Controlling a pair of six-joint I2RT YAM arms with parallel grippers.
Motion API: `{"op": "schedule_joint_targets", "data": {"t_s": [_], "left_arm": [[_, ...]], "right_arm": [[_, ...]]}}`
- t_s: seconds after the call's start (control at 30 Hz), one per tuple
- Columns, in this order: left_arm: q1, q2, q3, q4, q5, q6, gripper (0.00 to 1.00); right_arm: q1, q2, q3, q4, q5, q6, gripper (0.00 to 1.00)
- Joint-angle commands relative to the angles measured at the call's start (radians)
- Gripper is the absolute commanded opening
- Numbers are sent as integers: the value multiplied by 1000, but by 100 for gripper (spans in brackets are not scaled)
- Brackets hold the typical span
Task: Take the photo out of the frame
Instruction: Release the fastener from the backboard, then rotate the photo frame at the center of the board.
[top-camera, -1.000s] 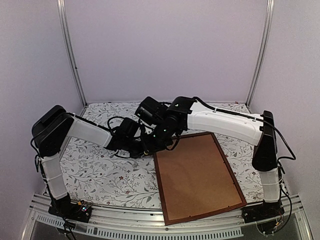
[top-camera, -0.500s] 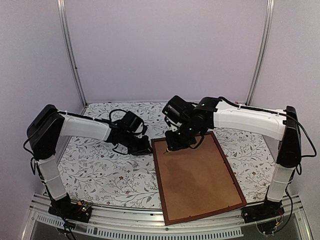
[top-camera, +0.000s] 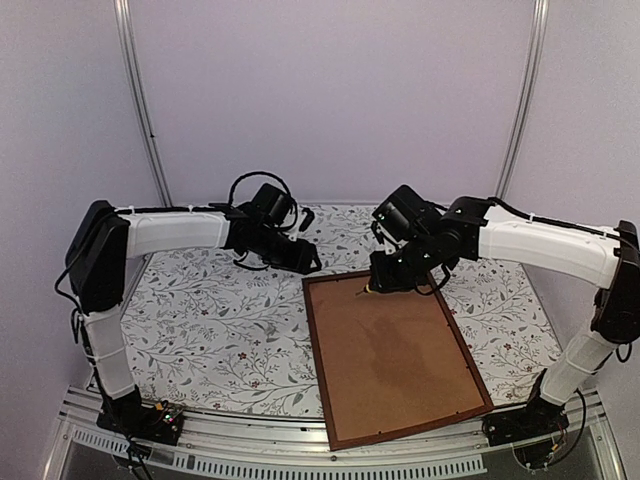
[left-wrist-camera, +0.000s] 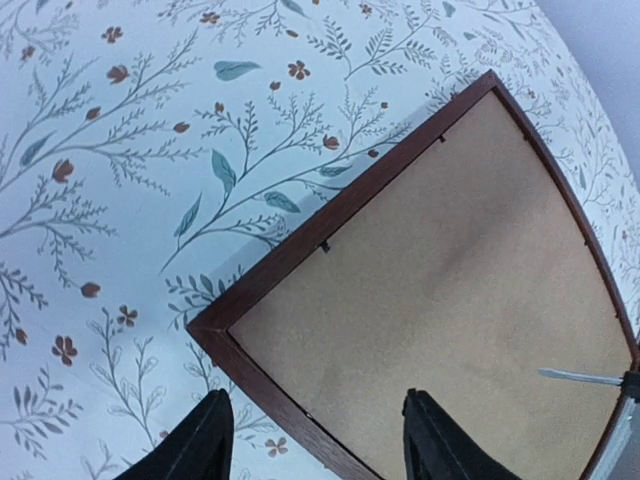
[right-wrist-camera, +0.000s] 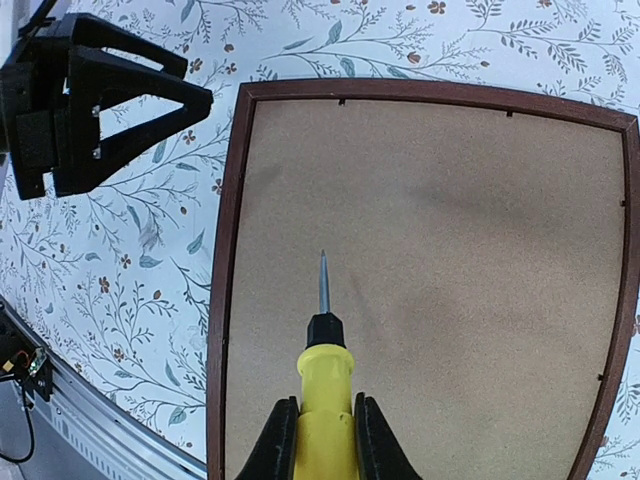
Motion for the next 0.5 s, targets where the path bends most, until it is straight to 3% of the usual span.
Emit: {"op": "schedule_joint_targets", "data": {"t_s": [0.0, 0.23, 0.47], "left_arm": [[8, 103, 107, -72, -6, 205, 62], [8, 242, 266, -134, -18, 345, 63], [8, 356, 344, -158, -25, 381, 63]], "right_arm": [[-6, -57, -26, 47, 7, 11, 0], [-6, -132, -91, 83, 5, 44, 0], [-6, -205, -131, 89, 32, 65, 0]]}}
